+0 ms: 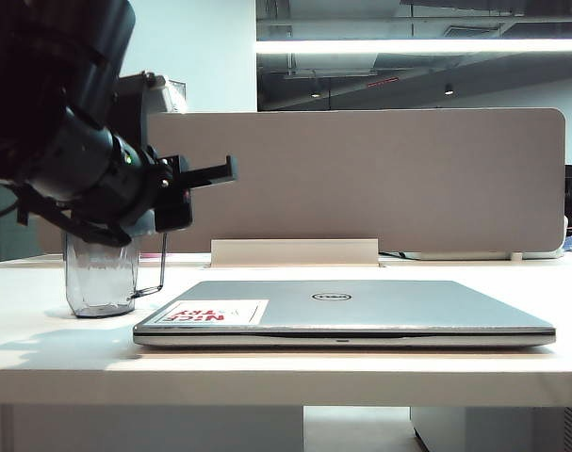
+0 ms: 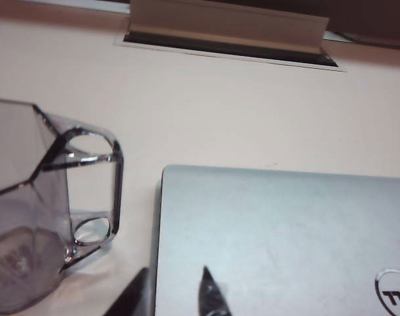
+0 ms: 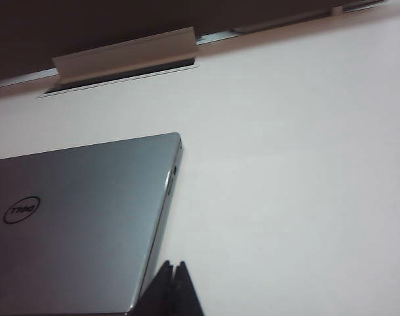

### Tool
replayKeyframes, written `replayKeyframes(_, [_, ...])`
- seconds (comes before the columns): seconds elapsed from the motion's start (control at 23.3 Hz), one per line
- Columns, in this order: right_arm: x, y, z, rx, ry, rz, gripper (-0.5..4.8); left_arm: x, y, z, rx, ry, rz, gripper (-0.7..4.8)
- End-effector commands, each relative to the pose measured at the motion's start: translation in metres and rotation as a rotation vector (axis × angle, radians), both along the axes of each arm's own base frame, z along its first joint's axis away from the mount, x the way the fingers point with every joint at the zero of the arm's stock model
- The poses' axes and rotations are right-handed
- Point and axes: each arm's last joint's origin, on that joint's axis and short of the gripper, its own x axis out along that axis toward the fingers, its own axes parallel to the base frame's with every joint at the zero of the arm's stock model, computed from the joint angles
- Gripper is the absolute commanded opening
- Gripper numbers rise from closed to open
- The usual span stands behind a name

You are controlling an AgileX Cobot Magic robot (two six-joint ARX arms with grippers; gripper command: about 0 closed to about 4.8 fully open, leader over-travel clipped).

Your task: Pick up the water cup and place it on the side of the laptop away from you.

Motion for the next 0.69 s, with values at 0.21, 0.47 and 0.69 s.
replayKeyframes(0.21, [0.0,0.001,0.0,0.011,-0.012,0.038,-0.08,0.015,-0.005,-0.009,0.005,-0.001,0.035,1.04])
replayKeyframes(0.47, [0.0,0.002,0.0,0.016,-0.01,0.049,-0.08,0.035,-0.004,-0.014,0.015,0.007,0.078,1.17])
replayKeyframes(0.69, [0.0,0.002,-0.001,0.028,-0.006,0.051,-0.08,0.056,0.0,-0.01,0.003,-0.007,0.125,1.17])
